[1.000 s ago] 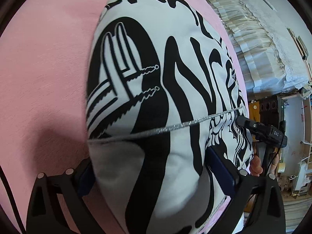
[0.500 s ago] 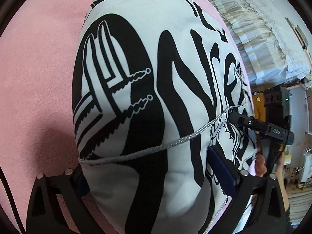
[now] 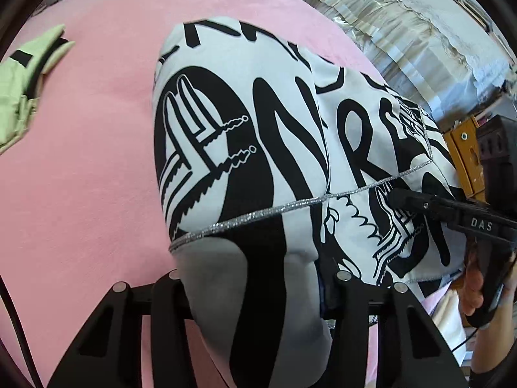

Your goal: Fold large clothes

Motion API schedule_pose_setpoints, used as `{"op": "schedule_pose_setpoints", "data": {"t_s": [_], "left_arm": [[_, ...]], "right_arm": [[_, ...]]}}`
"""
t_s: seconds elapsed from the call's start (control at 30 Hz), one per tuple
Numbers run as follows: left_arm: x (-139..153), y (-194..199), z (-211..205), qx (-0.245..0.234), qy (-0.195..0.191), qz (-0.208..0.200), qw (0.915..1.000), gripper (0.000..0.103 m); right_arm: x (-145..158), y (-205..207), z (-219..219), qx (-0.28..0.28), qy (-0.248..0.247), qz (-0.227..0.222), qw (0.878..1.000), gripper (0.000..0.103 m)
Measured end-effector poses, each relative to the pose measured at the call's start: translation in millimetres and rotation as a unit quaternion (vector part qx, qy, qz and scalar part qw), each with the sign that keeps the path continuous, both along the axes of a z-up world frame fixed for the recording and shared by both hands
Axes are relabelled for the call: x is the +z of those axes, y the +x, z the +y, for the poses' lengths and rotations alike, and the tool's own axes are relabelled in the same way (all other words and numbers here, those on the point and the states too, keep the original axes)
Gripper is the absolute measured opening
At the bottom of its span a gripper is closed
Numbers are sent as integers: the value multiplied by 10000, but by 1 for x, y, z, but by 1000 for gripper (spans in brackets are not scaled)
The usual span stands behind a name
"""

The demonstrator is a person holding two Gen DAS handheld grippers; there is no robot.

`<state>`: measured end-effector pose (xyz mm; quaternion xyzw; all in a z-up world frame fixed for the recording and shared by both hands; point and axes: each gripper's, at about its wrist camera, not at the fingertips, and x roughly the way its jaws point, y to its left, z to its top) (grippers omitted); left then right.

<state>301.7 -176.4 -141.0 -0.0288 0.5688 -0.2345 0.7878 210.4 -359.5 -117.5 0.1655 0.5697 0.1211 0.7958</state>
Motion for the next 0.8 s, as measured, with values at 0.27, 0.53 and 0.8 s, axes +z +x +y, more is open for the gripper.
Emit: {"op": "schedule_pose_setpoints", "data": {"t_s": [0.27,0.53,0.8], "left_arm": [[44,-40,58,172,199,-109,9996,46],[81,-69,188,600,370,-263,9972,46],[102,-45,305,960,486,-358,9935,46]], "right_arm": [[32,-42,77,233,68,-101,9997,24],[60,-41,183,695,328,-241,9967,24],[83,-1,296,1201,444,-341,9912,24]]}}
